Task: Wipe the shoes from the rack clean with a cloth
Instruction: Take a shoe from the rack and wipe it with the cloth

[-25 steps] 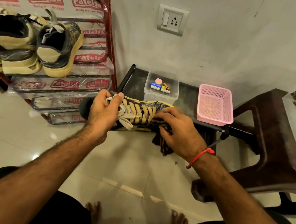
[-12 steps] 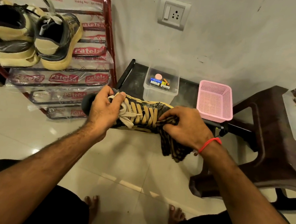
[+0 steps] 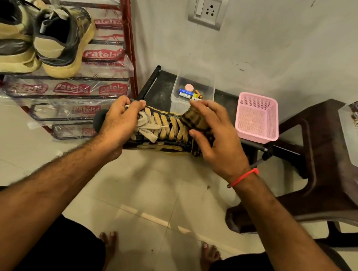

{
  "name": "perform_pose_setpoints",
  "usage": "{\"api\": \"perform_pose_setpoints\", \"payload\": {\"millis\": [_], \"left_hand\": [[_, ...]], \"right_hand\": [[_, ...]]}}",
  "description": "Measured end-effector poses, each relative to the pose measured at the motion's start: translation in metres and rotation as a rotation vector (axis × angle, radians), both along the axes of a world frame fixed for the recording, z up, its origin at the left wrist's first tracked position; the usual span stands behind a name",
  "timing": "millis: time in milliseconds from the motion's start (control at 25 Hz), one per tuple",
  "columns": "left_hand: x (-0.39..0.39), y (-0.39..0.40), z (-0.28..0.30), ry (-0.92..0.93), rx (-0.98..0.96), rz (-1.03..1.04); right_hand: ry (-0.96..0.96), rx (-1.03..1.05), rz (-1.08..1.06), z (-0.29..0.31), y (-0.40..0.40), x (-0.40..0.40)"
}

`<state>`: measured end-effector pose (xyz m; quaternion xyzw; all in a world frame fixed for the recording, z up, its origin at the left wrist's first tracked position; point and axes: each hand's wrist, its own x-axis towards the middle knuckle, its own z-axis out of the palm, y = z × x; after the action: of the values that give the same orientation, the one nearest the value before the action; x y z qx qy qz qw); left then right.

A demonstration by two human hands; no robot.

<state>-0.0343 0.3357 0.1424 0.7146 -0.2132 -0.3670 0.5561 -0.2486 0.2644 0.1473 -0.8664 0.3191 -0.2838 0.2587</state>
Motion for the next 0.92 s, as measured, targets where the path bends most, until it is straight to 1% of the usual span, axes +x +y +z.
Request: {"api": "perform_pose_setpoints", "payload": {"millis": [80,160,240,320,400,520,640,760,840,920], "left_hand": [[-0.001,0.002,0.0,-0.038,-0.025,-0.03],[0.0,0.003,0.001,-0.105,-0.077,-0.041],[-0.003,0.005,0.003,-0.132,-0.124,-0.064],[-0.01,0.007,0.002,-0.145,-0.136,-0.104],[-0.018,0.009,0.002,-0.167,-0.139,-0.132],[-0.021,0.007,0.005,-0.255,-0.173,-0.145],[-0.022,0.008,0.007,-0.335,-0.197,-0.18],[-0.02,0.009,0.004,-0.377,-0.192,-0.179],[-0.023,0.008,0.004,-0.394,-0.181,-0.223],[-0.026,0.01,0.003,-0.388,-0.172,-0.232]], "right_hand": [[0.143,0.033,-0.102,-0.011,-0.001,0.001],[0.211,0.051,-0.229,-0.018,-0.002,0.001],[0.168,0.027,-0.268,-0.021,0.002,0.004],[0.069,-0.049,-0.266,-0.021,0.008,0.011],[0.005,-0.135,-0.231,-0.019,0.012,0.014],[-0.059,-0.242,-0.154,-0.014,0.006,0.013],[-0.074,-0.312,-0.046,-0.015,0.002,0.009],[-0.107,-0.336,0.06,-0.012,0.005,0.012],[-0.138,-0.334,0.096,-0.008,0.004,0.016],[-0.088,-0.308,0.113,-0.006,0.0,0.015]]}}
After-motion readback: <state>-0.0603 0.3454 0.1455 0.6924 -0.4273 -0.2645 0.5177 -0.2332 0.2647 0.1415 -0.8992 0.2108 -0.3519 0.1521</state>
